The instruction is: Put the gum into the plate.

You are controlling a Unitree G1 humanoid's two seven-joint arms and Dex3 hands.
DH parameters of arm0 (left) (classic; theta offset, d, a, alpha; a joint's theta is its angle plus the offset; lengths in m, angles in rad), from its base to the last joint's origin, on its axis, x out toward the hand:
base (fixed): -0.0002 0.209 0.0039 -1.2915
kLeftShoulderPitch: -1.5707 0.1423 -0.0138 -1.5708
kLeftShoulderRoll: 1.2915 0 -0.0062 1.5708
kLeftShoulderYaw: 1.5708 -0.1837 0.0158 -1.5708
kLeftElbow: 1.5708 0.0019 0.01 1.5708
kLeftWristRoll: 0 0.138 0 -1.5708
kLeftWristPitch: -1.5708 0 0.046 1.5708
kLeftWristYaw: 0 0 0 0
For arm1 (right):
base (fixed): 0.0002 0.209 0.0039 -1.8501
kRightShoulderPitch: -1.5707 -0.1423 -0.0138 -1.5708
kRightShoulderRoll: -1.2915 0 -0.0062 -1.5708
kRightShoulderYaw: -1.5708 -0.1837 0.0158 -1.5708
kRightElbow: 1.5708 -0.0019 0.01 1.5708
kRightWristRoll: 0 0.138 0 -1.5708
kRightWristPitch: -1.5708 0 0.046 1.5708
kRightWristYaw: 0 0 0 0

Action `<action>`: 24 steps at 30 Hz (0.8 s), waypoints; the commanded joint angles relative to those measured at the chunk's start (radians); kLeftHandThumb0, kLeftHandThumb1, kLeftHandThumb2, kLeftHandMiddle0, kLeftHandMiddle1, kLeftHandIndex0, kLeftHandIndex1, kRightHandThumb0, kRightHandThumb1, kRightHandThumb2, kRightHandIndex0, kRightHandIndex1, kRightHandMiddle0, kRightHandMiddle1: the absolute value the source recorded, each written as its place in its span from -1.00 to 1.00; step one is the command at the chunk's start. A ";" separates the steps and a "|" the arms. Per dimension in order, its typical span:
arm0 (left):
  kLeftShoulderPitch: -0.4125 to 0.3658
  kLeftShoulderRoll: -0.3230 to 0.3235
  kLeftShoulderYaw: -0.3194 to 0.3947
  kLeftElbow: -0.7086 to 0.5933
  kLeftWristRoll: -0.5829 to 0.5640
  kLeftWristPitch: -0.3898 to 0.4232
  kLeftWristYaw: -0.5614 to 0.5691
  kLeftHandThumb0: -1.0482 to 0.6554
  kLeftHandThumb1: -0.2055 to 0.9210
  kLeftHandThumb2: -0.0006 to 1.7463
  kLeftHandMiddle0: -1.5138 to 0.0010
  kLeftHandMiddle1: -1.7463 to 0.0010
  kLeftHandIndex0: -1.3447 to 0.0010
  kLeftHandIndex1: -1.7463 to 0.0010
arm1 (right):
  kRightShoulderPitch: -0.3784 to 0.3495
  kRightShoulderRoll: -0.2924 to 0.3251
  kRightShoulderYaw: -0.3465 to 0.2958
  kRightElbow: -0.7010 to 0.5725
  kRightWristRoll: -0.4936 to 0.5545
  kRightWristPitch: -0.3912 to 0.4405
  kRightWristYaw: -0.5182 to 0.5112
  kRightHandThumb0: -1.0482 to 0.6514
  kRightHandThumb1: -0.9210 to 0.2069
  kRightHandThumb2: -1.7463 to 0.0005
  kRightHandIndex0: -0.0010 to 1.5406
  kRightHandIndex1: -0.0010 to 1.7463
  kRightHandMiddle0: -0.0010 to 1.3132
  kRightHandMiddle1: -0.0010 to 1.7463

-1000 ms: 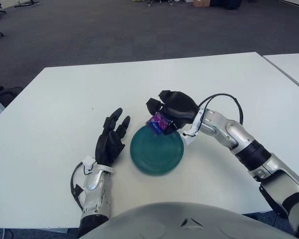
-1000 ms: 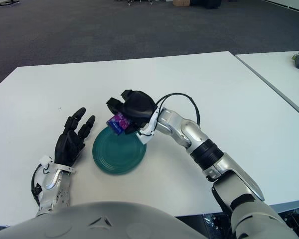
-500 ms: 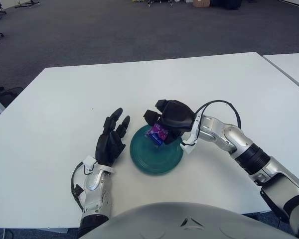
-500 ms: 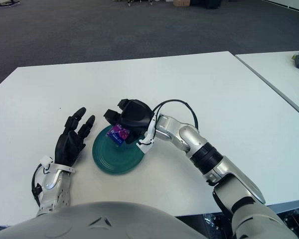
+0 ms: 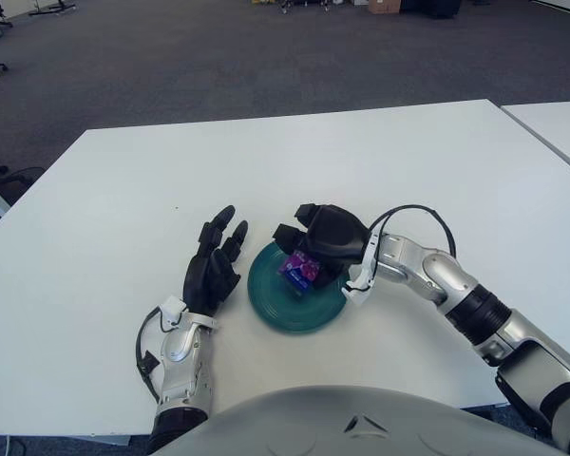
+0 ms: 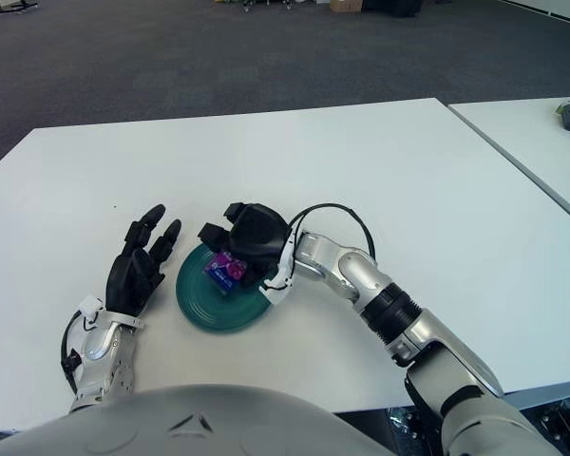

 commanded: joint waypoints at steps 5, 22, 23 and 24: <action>0.032 -0.001 0.006 0.056 -0.017 0.019 0.008 -0.95 1.00 0.16 0.53 1.00 1.00 0.43 | -0.018 0.012 -0.007 0.014 -0.006 0.000 -0.018 -0.19 -0.99 0.41 -0.42 1.00 -0.69 1.00; 0.025 0.006 0.014 0.060 -0.038 0.026 -0.008 -0.96 1.00 0.16 0.53 0.99 1.00 0.42 | -0.032 0.017 -0.006 0.012 -0.003 0.000 0.011 -0.68 -1.00 0.24 -0.47 1.00 -0.96 0.73; 0.025 0.006 0.015 0.060 -0.040 0.027 -0.009 -0.96 1.00 0.16 0.52 0.99 1.00 0.41 | -0.032 0.017 -0.006 0.011 -0.003 0.001 0.014 -0.70 -1.00 0.23 -0.48 1.00 -0.97 0.71; 0.025 0.006 0.015 0.060 -0.041 0.028 -0.010 -0.96 1.00 0.17 0.53 0.99 1.00 0.41 | -0.032 0.017 -0.007 0.009 -0.003 0.002 0.016 -0.71 -1.00 0.22 -0.49 1.00 -0.98 0.67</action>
